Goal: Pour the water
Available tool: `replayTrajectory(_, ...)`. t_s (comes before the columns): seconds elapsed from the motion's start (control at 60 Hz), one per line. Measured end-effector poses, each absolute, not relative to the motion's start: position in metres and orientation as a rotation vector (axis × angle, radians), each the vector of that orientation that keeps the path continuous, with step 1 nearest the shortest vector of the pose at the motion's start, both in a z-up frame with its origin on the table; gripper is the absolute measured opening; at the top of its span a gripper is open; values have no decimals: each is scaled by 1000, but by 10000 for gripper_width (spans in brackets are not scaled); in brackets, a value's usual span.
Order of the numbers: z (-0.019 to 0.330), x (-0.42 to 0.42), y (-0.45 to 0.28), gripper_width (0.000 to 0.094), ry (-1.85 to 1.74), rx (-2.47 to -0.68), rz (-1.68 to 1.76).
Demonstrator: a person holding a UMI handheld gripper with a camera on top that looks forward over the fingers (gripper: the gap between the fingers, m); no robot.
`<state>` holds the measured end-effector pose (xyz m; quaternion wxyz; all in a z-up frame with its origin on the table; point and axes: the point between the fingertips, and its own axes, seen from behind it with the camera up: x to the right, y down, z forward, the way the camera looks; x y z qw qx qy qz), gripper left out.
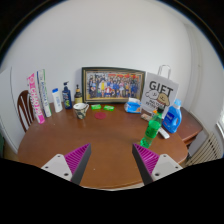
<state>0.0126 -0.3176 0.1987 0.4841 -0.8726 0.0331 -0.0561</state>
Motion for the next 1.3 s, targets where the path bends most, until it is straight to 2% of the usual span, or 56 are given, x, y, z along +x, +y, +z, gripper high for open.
replayTrajectory(0.3, 148, 173, -266, 859, 91, -2018, -189)
replayTrajectory(0.633, 83, 235, -156, 850, 68, -1962, -98)
replayTrajectory(0.75, 75, 237, -137, 735, 72, -1938, -78)
replayTrajectory(0.867, 74, 241, -130, 538, 89, -1913, -79)
replayTrajectory(1.0, 76, 240, -127, 485, 108, -1895, -70)
replayTrajectory(1.1, 76, 240, -126, 389, 106, -1887, -87)
replayTrajectory(1.3, 90, 233, -118, 345, 55, -1885, -156)
